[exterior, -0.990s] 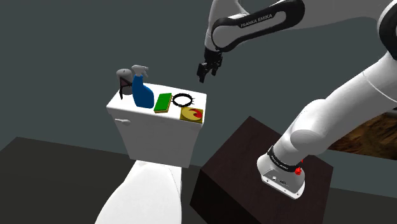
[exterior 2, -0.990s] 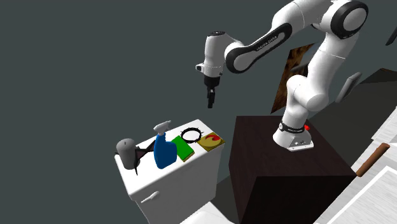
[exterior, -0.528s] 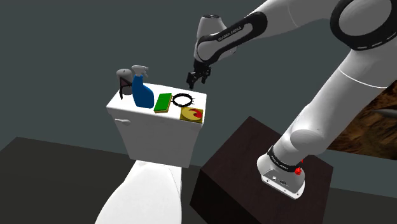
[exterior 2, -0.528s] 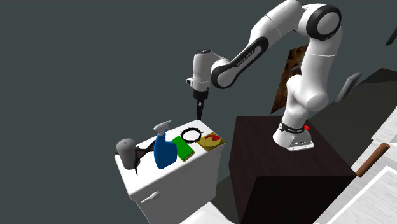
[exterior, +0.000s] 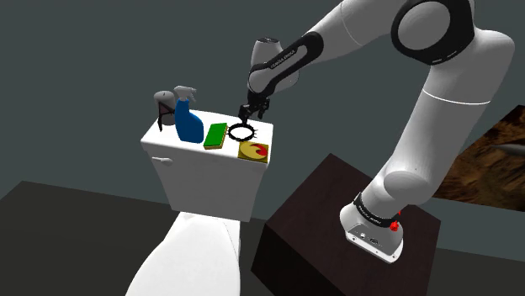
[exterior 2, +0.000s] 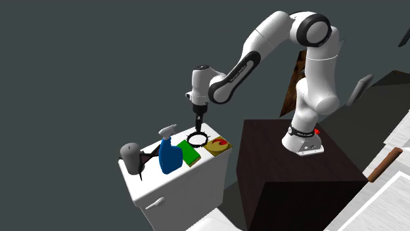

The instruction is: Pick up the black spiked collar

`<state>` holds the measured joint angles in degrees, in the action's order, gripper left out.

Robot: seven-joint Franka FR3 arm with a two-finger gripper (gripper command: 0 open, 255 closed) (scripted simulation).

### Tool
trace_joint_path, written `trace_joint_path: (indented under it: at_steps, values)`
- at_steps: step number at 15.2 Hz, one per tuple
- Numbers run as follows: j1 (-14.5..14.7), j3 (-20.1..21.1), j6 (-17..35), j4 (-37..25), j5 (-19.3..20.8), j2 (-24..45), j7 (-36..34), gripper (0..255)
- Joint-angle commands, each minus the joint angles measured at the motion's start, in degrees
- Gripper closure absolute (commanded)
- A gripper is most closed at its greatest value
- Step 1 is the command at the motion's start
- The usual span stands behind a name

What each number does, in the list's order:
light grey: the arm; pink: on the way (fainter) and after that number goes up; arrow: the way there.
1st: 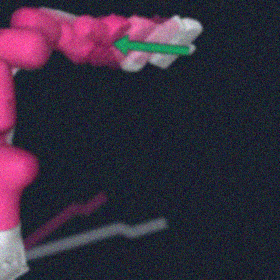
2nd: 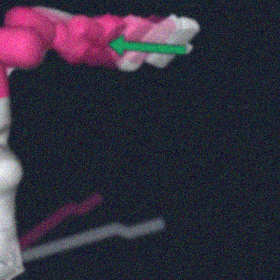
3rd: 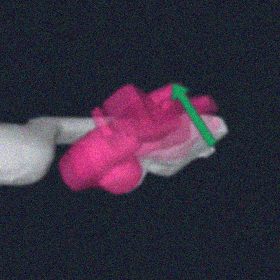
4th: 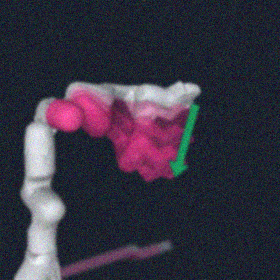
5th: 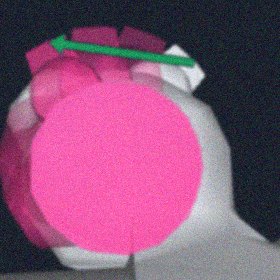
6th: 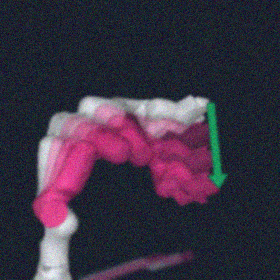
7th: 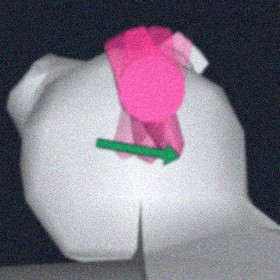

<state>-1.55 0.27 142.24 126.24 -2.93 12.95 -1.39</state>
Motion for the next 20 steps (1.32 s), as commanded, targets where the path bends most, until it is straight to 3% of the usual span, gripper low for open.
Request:
trace_joint_path:
  at_steps: [1,5,6,15,20]
  values:
    - [-0.1,0.0,1.5,0.3,-0.1,1.1,0.2,0]
    - [-0.1,0.0,3.2,0.5,-0.2,2.7,0.3,0]
    - [-0.1,0.0,3.1,0.4,-0.2,2.7,0.3,255]
    - [-0.1,0.0,3.2,0.5,-0.2,2.7,0.3,255]
    - [-0.1,0.0,-0.2,0.0,0.0,-0.3,0.1,255]
